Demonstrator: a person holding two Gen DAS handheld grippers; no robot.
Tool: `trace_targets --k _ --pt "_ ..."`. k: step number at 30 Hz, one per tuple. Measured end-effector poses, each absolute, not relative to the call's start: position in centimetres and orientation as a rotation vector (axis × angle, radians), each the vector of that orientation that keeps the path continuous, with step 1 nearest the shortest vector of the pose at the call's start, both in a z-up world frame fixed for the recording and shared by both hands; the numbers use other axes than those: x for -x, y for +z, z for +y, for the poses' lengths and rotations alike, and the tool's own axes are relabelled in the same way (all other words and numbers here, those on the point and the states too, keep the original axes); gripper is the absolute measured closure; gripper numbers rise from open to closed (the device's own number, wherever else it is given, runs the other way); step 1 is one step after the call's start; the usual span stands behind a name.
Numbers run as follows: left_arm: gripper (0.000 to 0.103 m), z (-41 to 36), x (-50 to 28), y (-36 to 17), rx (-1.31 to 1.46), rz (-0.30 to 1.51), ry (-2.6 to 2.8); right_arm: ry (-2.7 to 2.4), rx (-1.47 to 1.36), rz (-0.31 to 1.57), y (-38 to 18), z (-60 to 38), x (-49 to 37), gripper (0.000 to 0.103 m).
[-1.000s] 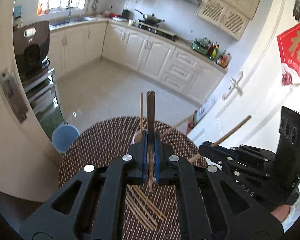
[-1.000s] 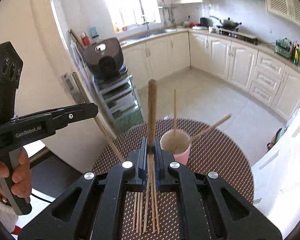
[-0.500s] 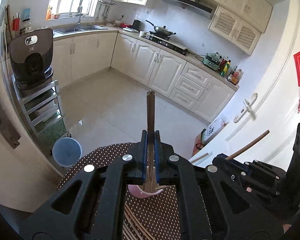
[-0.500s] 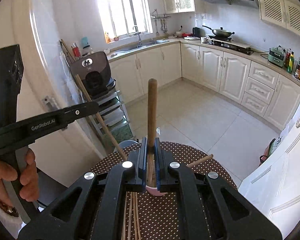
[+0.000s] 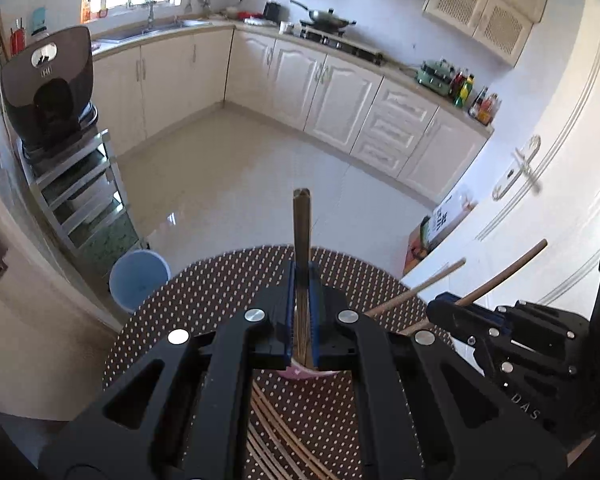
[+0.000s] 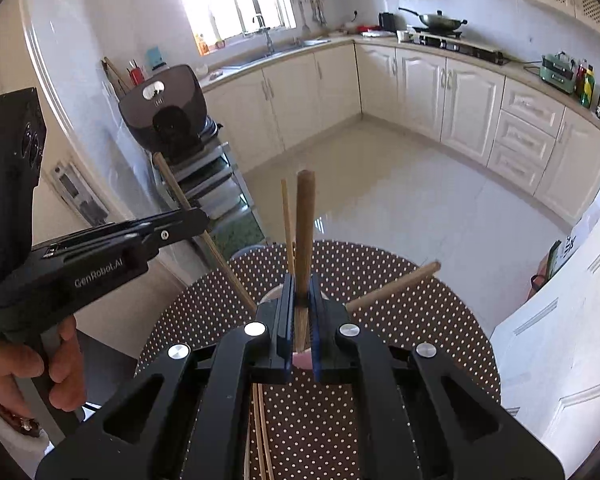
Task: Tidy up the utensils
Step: 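Raise the chopstick with the right gripper and insert it into the pink cup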
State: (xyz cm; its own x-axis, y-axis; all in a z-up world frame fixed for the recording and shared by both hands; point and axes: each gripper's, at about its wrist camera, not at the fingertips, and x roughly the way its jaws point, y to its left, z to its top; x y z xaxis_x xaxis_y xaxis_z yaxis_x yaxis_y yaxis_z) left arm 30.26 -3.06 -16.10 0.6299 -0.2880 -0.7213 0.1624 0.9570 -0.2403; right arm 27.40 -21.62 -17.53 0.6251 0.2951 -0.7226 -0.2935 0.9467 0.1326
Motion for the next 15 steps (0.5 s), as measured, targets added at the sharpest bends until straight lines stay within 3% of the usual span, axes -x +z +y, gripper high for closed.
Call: trace_targets --k 15 --pt "0.096 -2.9 -29.3 -17.9 0.135 0.957 -0.272 0.316 -0.029 0.9 -19.4 -21.3 -26.5 0.096"
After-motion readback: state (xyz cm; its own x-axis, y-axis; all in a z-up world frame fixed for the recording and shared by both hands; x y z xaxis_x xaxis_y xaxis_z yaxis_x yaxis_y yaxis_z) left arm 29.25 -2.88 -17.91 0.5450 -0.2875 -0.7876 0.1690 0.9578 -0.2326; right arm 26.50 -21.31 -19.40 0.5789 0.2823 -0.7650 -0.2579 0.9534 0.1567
